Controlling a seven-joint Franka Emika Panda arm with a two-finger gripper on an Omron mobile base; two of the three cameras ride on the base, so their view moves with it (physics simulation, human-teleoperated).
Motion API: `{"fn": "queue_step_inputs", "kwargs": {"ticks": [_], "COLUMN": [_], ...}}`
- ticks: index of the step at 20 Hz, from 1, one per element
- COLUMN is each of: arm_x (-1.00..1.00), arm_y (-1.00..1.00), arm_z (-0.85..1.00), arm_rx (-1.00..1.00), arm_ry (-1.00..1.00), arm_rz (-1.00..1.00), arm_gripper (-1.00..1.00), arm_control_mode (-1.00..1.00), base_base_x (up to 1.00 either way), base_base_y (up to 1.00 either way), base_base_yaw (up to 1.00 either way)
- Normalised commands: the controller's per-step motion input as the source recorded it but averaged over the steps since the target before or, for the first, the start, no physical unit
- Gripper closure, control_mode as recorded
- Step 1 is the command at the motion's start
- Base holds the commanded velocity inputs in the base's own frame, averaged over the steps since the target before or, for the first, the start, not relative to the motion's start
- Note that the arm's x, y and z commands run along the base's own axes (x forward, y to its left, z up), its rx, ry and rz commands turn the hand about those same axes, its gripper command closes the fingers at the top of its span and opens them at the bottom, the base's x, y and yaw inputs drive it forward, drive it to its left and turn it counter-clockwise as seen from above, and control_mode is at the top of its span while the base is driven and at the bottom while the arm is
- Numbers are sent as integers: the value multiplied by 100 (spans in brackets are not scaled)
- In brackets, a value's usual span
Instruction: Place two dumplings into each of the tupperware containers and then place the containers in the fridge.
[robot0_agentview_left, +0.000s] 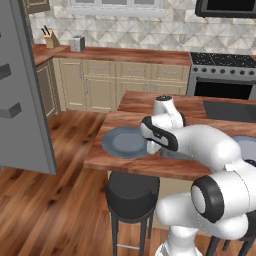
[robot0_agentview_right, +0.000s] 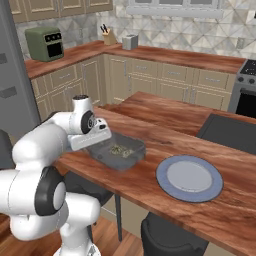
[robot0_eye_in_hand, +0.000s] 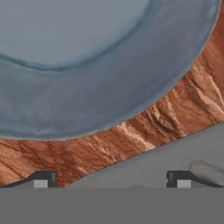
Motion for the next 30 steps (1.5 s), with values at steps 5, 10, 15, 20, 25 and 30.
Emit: {"fn": "queue_step_inputs", "kwargs": {"ticks": [5,10,15,20,25,30], "arm_x": [-53,-3,-4,-64,-68,-89], "arm_y": [-73,-44,-14,0,7,61], "arm_z": [-21,-42,-21,32,60,62], "arm_rx": [15,7,1,0,-6,-42], "arm_ry": [-7,1,3,-17,-20,-6], "arm_rz": [2,1,2,3,7,33], "arm_gripper": [100,100,100,100,100,100], "arm_control_mode": [-100,-100,-100,-100,-100,-100], "base_base_x": [0,0,0,0,0,0], "base_base_y": [0,0,0,0,0,0], "base_base_yaw": [0,0,0,0,0,0]}}
